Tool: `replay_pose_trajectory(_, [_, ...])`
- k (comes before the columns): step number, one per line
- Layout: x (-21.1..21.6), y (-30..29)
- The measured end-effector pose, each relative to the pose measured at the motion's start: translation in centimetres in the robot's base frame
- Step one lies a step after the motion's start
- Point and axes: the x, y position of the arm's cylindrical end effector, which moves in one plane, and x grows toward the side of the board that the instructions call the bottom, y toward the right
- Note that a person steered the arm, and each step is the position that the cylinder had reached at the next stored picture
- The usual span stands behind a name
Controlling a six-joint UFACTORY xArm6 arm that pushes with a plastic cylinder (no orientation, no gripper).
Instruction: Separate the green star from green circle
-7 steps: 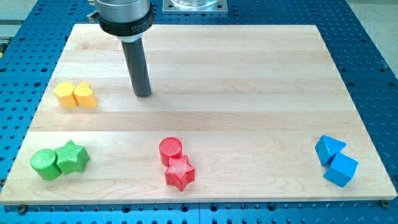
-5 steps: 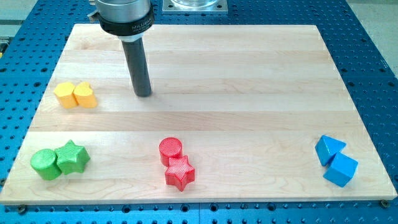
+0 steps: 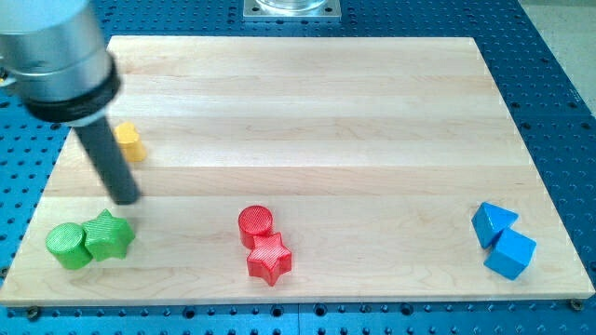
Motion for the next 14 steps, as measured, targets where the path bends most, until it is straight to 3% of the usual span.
replay_pose_trajectory(2, [-1.8, -7.8])
replay_pose_trajectory(3, [-0.7, -8.2])
replay_pose_trajectory(4, [7.3, -8.1])
replay_pose_trajectory(5, [11.6, -7.2])
replay_pose_trajectory(6, [11.6, -6.5])
replay_pose_trajectory(8, [11.8, 3.1])
replay_pose_trajectory(9, [11.7, 3.1])
replay_pose_trajectory(11, [4.3, 1.0])
replay_pose_trajectory(14, [2.3, -3.5])
